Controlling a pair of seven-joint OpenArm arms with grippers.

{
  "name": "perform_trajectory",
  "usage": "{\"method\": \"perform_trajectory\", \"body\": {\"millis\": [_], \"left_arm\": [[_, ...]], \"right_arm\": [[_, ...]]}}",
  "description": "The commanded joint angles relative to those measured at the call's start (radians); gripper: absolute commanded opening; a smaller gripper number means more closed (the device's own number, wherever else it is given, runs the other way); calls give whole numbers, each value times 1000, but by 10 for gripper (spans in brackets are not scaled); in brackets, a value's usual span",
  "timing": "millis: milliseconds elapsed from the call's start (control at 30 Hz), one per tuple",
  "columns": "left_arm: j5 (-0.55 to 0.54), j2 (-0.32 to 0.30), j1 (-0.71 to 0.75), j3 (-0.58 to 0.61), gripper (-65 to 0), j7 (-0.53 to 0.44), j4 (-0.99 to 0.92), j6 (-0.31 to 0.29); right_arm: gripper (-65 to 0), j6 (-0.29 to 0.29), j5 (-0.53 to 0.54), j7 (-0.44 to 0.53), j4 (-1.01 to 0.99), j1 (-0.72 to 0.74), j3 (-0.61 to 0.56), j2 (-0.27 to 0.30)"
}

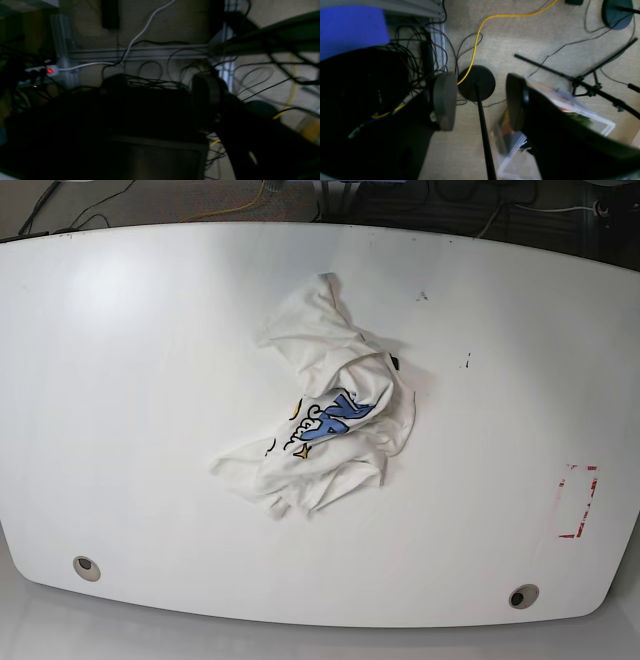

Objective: Layout the t-shirt on the table in an organized manner, then fold the t-shirt properly

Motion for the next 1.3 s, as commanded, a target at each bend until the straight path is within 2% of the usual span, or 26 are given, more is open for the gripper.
{"method": "perform_trajectory", "body": {"millis": [0, 500, 1000, 1267], "left_arm": [[-15, -5, 53, -1, -266, -20, 52, -7], [-15, -5, 210, -2, -266, -20, 349, -7], [-18, 1, 371, -2, -266, -17, 646, -7], [-43, 1, 414, -2, -266, -17, 784, -9]], "right_arm": [[-343, 2, 7, 9, 61, -54, -8, -3], [-343, 2, 113, 9, 342, -244, -11, -11], [-343, 0, 114, 5, 649, -453, -54, -42], [-343, -4, 114, 5, 769, -462, -80, -48]]}}
